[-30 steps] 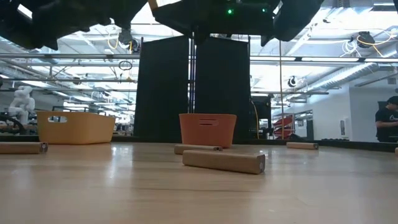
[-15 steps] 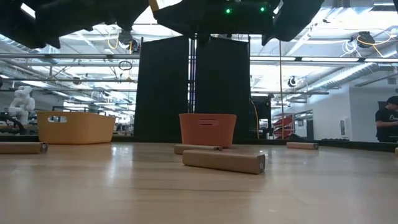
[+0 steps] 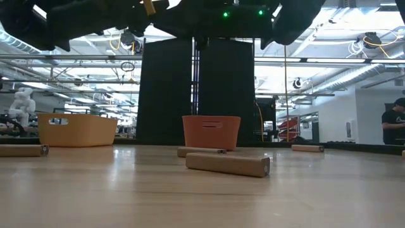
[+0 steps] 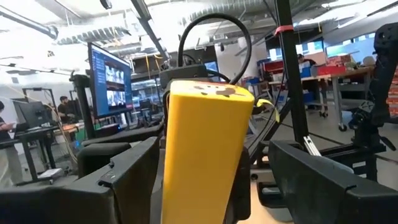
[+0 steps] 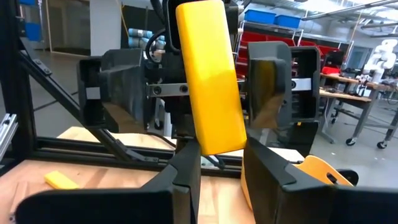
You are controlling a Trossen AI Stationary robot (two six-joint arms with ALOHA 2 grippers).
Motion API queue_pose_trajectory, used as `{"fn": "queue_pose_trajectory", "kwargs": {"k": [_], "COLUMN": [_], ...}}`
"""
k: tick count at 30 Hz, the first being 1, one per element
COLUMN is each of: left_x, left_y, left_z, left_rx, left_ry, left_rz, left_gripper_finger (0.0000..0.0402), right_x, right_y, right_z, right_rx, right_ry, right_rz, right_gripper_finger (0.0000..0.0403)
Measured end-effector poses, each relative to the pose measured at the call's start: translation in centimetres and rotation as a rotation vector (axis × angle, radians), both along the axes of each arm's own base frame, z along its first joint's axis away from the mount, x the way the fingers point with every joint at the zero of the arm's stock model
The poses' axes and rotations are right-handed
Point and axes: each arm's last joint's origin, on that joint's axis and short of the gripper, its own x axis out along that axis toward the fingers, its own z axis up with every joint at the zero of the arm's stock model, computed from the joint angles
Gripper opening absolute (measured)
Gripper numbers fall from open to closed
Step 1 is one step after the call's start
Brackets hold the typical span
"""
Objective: Sort blocks
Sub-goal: Put the yellow block into the yellow bin
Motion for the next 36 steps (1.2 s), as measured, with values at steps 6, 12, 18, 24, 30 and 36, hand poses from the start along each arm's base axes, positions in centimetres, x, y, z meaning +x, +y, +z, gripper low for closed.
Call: {"fn": "queue_pose_trajectory", "kwargs": {"k": [6, 12, 18, 24, 30, 36], "left_x": [-0.05, -0.04, -0.05, -0.05, -0.05, -0.04], "left_y": [0.04, 0.06, 0.07, 0.07, 0.09, 0.09], "left_z": [0.09, 0.06, 0.08, 0.09, 0.08, -0.02], "left_rx": [-0.002, -0.005, -0.005, -0.005, 0.0, -0.009], "left_ry": [-0.004, -0.001, -0.003, -0.004, -0.003, 0.006], "left_rz": [0.013, 0.021, 0.022, 0.022, 0.028, 0.027], "left_gripper_finger": [0.0277, 0.0206, 0.0169, 0.013, 0.0088, 0.0088], "right_x": [0.01, 0.01, -0.1, -0.09, -0.09, -0.09], "right_y": [0.02, 0.04, 0.23, 0.25, 0.27, 0.18], "right_z": [-0.12, -0.13, 0.18, 0.16, 0.15, -0.03], "right_rx": [-0.001, -0.001, -0.012, -0.012, -0.008, -0.042], "right_ry": [0.012, 0.014, 0.006, 0.007, 0.008, 0.03], "right_rz": [0.0, 0.001, 0.005, 0.006, 0.008, -0.013], "right_gripper_finger": [0.0075, 0.0075, 0.0075, 0.0078, 0.0104, 0.0159]}}
